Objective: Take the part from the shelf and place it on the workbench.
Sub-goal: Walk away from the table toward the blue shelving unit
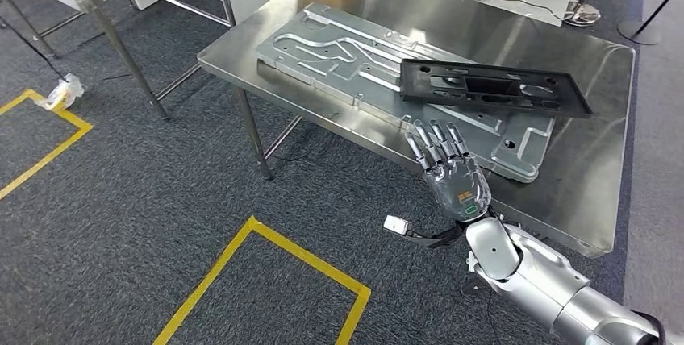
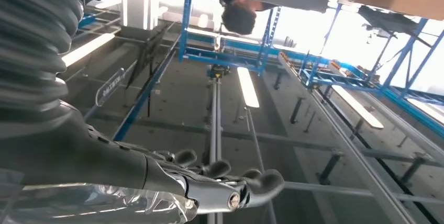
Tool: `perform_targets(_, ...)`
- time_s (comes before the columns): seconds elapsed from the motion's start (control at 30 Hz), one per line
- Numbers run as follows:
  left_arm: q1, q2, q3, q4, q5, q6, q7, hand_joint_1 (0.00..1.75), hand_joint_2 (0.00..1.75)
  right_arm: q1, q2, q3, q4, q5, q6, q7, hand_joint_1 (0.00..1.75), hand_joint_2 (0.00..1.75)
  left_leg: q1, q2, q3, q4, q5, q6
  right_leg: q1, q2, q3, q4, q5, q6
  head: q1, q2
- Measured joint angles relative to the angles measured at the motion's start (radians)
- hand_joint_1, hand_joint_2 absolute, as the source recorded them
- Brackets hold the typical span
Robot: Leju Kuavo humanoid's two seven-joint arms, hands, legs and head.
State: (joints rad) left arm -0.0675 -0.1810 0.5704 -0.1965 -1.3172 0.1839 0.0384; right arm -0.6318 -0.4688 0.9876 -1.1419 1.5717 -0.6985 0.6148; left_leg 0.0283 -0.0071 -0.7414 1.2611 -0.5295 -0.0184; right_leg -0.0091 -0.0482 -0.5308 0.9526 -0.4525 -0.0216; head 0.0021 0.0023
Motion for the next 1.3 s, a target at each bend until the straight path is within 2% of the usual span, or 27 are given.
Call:
perform_targets(0.03, 0.001, 0.0, 0.0, 0.0, 0.0, 0.0, 0.001, 0.0, 0.0, 0.0, 0.002, 0.0, 0.001, 0.0, 0.0, 0.0, 0.0, 1.75, 0.003, 0.007, 0.024, -0.04, 0.025, -0.006, -0.003, -0.012, -0.002, 0.008, -0.005, 0.006, 0.0, 0.0)
perform_targets(0.1, 0.0, -0.001, 0.0, 0.0, 0.0, 0.0, 0.002, 0.0, 0.0, 0.0, 0.003, 0.0, 0.002, 0.0, 0.0, 0.0, 0.0, 1.75, 0.008, 0.04, 0.092, -0.163, 0.072, -0.016, -0.006, -0.035, -0.009, 0.033, -0.021, 0.023, -0.001, 0.0)
perform_targets(0.17, -0.002, -0.004, 0.001, 0.0, 0.001, 0.001, 0.003, 0.0, 0.0, -0.002, 0.003, -0.001, 0.003, 0.0, 0.0, -0.004, 0.0, 1.75, 0.007, 0.052, 0.119, -0.216, 0.083, -0.004, -0.002, -0.051, -0.016, 0.058, -0.036, 0.038, 0.0, 0.0)
perform_targets(0.27, -0.001, -0.004, 0.002, 0.0, 0.002, 0.0, 0.004, 0.0, 0.0, -0.002, 0.009, -0.006, 0.004, 0.0, 0.0, -0.031, 0.0, 1.75, 0.004, 0.022, 0.11, -0.206, 0.082, 0.022, -0.006, -0.061, -0.017, 0.07, -0.047, 0.045, 0.001, 0.0)
perform_targets(0.33, -0.003, -0.004, 0.003, 0.0, 0.003, 0.0, 0.004, 0.0, 0.0, 0.019, 0.028, -0.034, 0.005, -0.006, 0.0, -0.106, 0.0, 1.75, 0.004, 0.005, 0.109, -0.21, 0.087, 0.033, -0.013, -0.025, -0.032, 0.112, -0.084, 0.051, 0.002, 0.0)
perform_targets(0.4, -0.005, -0.005, 0.004, 0.0, 0.005, 0.0, 0.004, 0.0, 0.0, 0.074, 0.068, -0.107, 0.006, -0.024, 0.0, -0.249, 0.0, 1.75, 0.002, -0.015, 0.107, -0.215, 0.092, 0.04, -0.014, 0.023, -0.082, 0.227, -0.152, 0.053, 0.002, 0.0)
perform_targets(0.43, -0.004, -0.005, 0.005, 0.0, 0.006, 0.0, 0.004, 0.0, 0.0, 0.108, 0.095, -0.154, 0.007, -0.035, 0.0, -0.322, 0.0, 1.75, 0.0, -0.026, 0.106, -0.217, 0.094, 0.043, -0.013, 0.033, -0.112, 0.292, -0.179, 0.051, 0.003, 0.0)
perform_targets(0.47, -0.003, -0.005, 0.007, 0.0, 0.007, 0.0, 0.004, 0.0, 0.0, 0.142, 0.122, -0.198, 0.009, -0.042, 0.0, -0.377, 0.0, 1.75, -0.003, -0.039, 0.104, -0.218, 0.096, 0.045, -0.01, 0.037, -0.134, 0.335, -0.189, 0.046, 0.003, 0.0)
perform_targets(0.5, -0.002, -0.005, 0.009, 0.0, 0.008, 0.0, 0.004, 0.0, 0.0, 0.169, 0.146, -0.236, 0.01, -0.047, 0.0, -0.411, 0.0, 1.75, -0.009, -0.053, 0.104, -0.218, 0.098, 0.046, -0.005, 0.04, -0.14, 0.344, -0.18, 0.037, 0.003, 0.0)
perform_targets(0.53, 0.0, -0.005, 0.01, 0.0, 0.008, 0.0, 0.004, 0.0, 0.0, 0.189, 0.167, -0.269, 0.012, -0.062, 0.0, -0.435, 0.0, 1.75, -0.015, -0.066, 0.104, -0.218, 0.099, 0.048, 0.001, 0.045, -0.126, 0.311, -0.15, 0.022, 0.003, 0.0)
perform_targets(0.57, 0.001, -0.005, 0.011, 0.0, 0.011, 0.001, 0.003, 0.0, 0.0, 0.205, 0.185, -0.296, 0.017, -0.087, 0.001, -0.456, 0.0, 1.75, -0.02, -0.078, 0.107, -0.219, 0.1, 0.049, 0.012, 0.059, -0.097, 0.246, -0.107, 0.001, 0.003, 0.0)
perform_targets(0.6, 0.002, -0.009, 0.013, 0.001, 0.014, 0.003, 0.003, 0.0, 0.0, 0.219, 0.208, -0.329, 0.043, -0.143, 0.002, -0.491, 0.0, 1.75, -0.02, -0.087, 0.109, -0.222, 0.101, 0.05, 0.022, 0.086, -0.066, 0.18, -0.072, -0.028, -0.001, 0.0)
perform_targets(0.63, 0.001, -0.011, 0.016, 0.001, 0.02, 0.007, 0.004, 0.0, 0.0, 0.239, 0.237, -0.367, 0.088, -0.217, 0.003, -0.537, 0.0, 1.75, -0.017, -0.097, 0.111, -0.226, 0.104, 0.047, 0.033, 0.113, -0.042, 0.124, -0.044, -0.054, -0.007, 0.0)
perform_targets(0.67, -0.001, -0.017, 0.02, 0.002, 0.026, 0.011, 0.004, 0.0, 0.0, 0.265, 0.268, -0.407, 0.144, -0.288, 0.003, -0.583, 0.0, 1.75, -0.007, -0.106, 0.11, -0.23, 0.109, 0.042, 0.044, 0.133, -0.028, 0.089, -0.028, -0.073, -0.012, 0.0)
perform_targets(0.7, -0.002, -0.022, 0.024, 0.003, 0.032, 0.014, 0.004, 0.0, 0.0, 0.295, 0.303, -0.456, 0.212, -0.357, 0.003, -0.634, 0.0, 1.75, 0.006, -0.118, 0.108, -0.236, 0.115, 0.036, 0.051, 0.141, -0.022, 0.074, -0.025, -0.084, -0.017, 0.0)
perform_targets(0.77, -0.001, -0.033, 0.034, 0.003, 0.045, 0.019, 0.007, 0.0, 0.0, 0.358, 0.362, -0.566, 0.351, -0.438, 0.012, -0.697, 0.0, 1.75, 0.018, -0.145, 0.112, -0.252, 0.125, 0.022, 0.061, 0.117, -0.001, 0.033, -0.01, -0.09, -0.015, 0.0)
perform_targets(0.8, 0.003, -0.035, 0.04, 0.003, 0.051, 0.023, 0.012, 0.0, 0.0, 0.388, 0.392, -0.628, 0.426, -0.485, 0.032, -0.703, 0.0, 1.75, 0.014, -0.136, 0.116, -0.257, 0.126, 0.02, 0.06, 0.1, 0.021, 0.0, -0.002, -0.089, -0.014, 0.0)
perform_targets(0.83, 0.008, -0.037, 0.048, 0.003, 0.058, 0.027, 0.017, 0.0, 0.0, 0.419, 0.419, -0.691, 0.5, -0.539, 0.064, -0.691, 0.0, 1.75, 0.007, -0.11, 0.115, -0.247, 0.116, 0.02, 0.056, 0.083, 0.044, -0.035, 0.007, -0.09, -0.015, 0.0)
perform_targets(0.87, 0.011, -0.035, 0.056, 0.003, 0.064, 0.032, 0.023, 0.0, 0.0, 0.449, 0.442, -0.754, 0.567, -0.597, 0.109, -0.662, 0.0, 1.75, -0.001, -0.076, 0.103, -0.219, 0.094, 0.02, 0.05, 0.065, 0.064, -0.066, 0.014, -0.087, -0.016, 0.0)
perform_targets(0.9, 0.012, -0.033, 0.064, 0.003, 0.07, 0.037, 0.028, 0.0, 0.0, 0.479, 0.46, -0.815, 0.628, -0.645, 0.161, -0.622, 0.0, 1.75, -0.004, -0.038, 0.081, -0.17, 0.062, 0.019, 0.046, 0.048, 0.071, -0.077, 0.015, -0.078, -0.017, 0.0)
perform_targets(0.97, 0.012, -0.028, 0.079, 0.003, 0.077, 0.044, 0.034, 0.0, 0.0, 0.539, 0.486, -0.918, 0.727, -0.693, 0.255, -0.535, 0.0, 1.75, -0.001, -0.008, 0.031, -0.064, 0.004, 0.006, 0.039, 0.017, 0.065, -0.068, 0.008, -0.061, -0.016, 0.0)
perform_targets(1.0, 0.014, -0.024, 0.086, 0.003, 0.08, 0.046, 0.037, 0.0, 0.0, 0.563, 0.497, -0.957, 0.764, -0.701, 0.287, -0.499, 0.0, 1.75, 0.003, -0.002, 0.023, -0.04, -0.004, -0.003, 0.034, 0.004, 0.056, -0.055, 0.0, -0.05, -0.016, 0.0)
perform_targets(1.03, 0.017, -0.02, 0.093, 0.003, 0.082, 0.048, 0.038, 0.0, 0.0, 0.58, 0.507, -0.99, 0.794, -0.706, 0.305, -0.476, 0.0, 1.75, 0.007, 0.002, 0.034, -0.05, 0.005, -0.012, 0.029, -0.003, 0.045, -0.037, -0.007, -0.039, -0.015, 0.0)
perform_targets(1.1, 0.02, -0.013, 0.102, 0.003, 0.085, 0.051, 0.041, 0.0, 0.0, 0.595, 0.526, -1.041, 0.836, -0.715, 0.322, -0.458, 0.0, 1.75, 0.011, 0.013, 0.1, -0.147, 0.043, -0.027, 0.016, -0.009, 0.019, 0.008, -0.027, -0.015, -0.016, 0.0)
perform_targets(1.13, 0.019, -0.011, 0.106, 0.003, 0.085, 0.051, 0.042, 0.0, 0.0, 0.598, 0.534, -1.062, 0.852, -0.719, 0.326, -0.459, 0.0, 1.75, 0.011, 0.019, 0.128, -0.192, 0.055, -0.028, 0.013, -0.009, 0.006, 0.034, -0.04, -0.003, -0.016, 0.0)
perform_targets(1.2, 0.015, -0.01, 0.11, 0.003, 0.079, 0.05, 0.045, 0.0, 0.0, 0.6, 0.548, -1.098, 0.877, -0.726, 0.323, -0.477, 0.0, 1.75, 0.003, 0.022, 0.144, -0.216, 0.051, -0.01, 0.011, -0.01, -0.007, 0.066, -0.059, 0.014, -0.016, 0.0)
perform_targets(1.3, 0.014, -0.006, 0.114, 0.003, 0.067, 0.048, 0.047, 0.0, 0.0, 0.6, 0.566, -1.138, 0.898, -0.731, 0.303, -0.534, 0.0, 1.75, -0.002, 0.013, 0.14, -0.211, 0.054, 0.021, 0.006, -0.008, -0.008, 0.079, -0.069, 0.026, -0.015, 0.0)
